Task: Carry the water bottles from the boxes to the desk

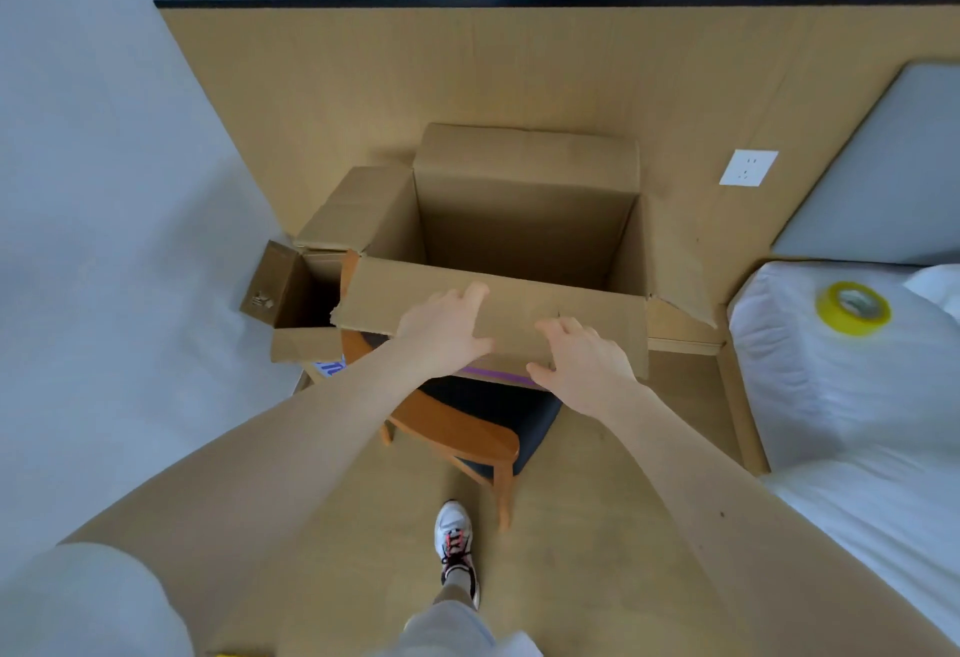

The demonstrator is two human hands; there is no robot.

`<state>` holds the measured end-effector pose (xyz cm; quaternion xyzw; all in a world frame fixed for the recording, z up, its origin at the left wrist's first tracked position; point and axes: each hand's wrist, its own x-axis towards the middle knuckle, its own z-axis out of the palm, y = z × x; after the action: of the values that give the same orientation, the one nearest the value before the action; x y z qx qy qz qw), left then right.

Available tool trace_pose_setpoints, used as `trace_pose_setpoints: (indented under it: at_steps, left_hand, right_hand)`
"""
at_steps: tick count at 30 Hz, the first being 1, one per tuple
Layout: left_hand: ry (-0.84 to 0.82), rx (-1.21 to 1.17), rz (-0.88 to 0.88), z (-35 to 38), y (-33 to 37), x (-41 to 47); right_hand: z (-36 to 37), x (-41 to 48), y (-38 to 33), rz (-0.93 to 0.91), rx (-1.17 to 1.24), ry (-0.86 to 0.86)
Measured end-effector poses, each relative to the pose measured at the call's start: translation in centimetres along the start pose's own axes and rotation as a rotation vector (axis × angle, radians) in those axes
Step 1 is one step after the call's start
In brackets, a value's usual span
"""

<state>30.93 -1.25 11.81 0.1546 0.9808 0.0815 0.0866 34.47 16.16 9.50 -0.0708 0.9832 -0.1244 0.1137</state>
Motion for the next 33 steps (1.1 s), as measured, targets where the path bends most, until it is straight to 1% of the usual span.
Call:
trace_pose_setpoints:
  at_steps: [3, 8, 12, 22, 30, 33]
  left_hand:
    - [-0.003, -0.018, 0.044, -1.0, -1.9, 4.5]
    - [0.022, -0.042, 0.049, -4.0, -5.6, 13.5]
    - [0.002, -0.042, 0.087, -4.7, -8.2, 18.9]
    - [-0.120, -0.074, 0.108, -1.6, -11.9, 26.9]
    - [-0.153, -0.050, -0.013, 2.3, -14.0, 32.0]
    - [-0.173, -0.041, -0.057, 4.3, -13.8, 34.4]
  right_hand:
    - [-1.2, 3.7, 0.4, 0.041, -0.009, 0.029]
    - [-3.6, 11.5, 0.5, 0.104, -0.038, 0.045]
    - [-4.7, 17.1, 0.4, 0.159, -0.038, 0.041]
    - [-3.6, 26.0, 2.0, 0.211, -0.046, -0.067]
    - [0.1, 34.0, 4.9, 0.125, 0.016, -0.213]
    - [2.0, 36.1, 6.6, 0.123, 0.046, -0.257]
